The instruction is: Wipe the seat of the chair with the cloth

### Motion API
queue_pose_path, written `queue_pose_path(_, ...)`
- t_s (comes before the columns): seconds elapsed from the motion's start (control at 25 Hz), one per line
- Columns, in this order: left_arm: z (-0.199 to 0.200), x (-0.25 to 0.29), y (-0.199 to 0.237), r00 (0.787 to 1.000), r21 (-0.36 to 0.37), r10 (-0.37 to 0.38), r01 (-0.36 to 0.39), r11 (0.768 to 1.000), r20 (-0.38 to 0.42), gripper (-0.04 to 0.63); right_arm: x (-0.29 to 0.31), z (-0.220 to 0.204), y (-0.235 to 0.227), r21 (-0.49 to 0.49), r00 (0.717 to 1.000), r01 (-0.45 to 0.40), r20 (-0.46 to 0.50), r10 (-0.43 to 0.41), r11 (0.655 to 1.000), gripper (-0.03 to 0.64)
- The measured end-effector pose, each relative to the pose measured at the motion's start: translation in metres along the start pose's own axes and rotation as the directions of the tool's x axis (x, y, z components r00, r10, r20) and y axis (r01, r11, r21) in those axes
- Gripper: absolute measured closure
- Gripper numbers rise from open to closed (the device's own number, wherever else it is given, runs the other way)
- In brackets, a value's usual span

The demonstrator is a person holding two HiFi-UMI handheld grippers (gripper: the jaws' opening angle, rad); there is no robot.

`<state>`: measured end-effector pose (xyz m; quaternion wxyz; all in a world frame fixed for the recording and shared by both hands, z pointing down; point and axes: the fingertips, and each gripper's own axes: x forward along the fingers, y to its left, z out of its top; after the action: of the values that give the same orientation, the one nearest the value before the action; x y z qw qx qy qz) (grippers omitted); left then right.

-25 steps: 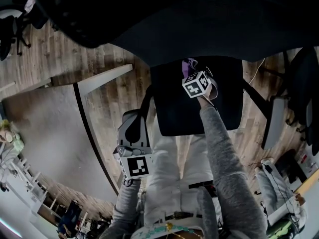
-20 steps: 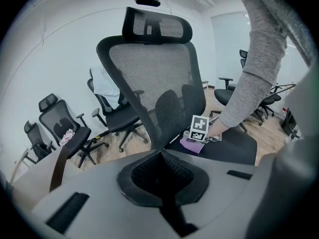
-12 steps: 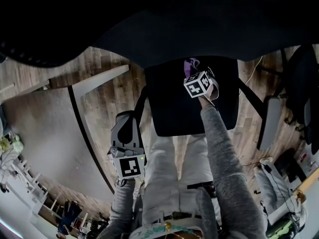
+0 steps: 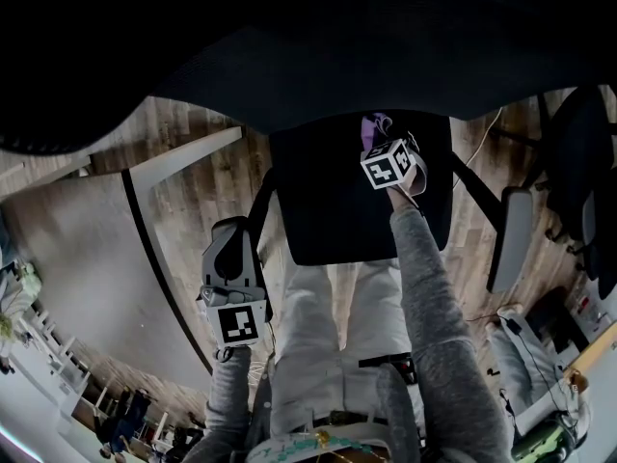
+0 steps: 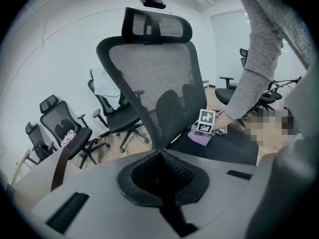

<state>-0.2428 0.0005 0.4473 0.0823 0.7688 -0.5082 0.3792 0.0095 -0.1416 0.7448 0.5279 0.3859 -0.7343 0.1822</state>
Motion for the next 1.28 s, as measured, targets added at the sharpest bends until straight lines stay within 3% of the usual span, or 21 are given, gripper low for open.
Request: queue_pose_path(1.28, -0.002, 0.000, -0.001, 1.000, -0.077, 0.025, -0.025, 0.997, 0.000, 0.597, -0.029, -0.073, -0.095, 0.045, 0.992, 0.121, -0.050, -0.119, 0.992, 0.566)
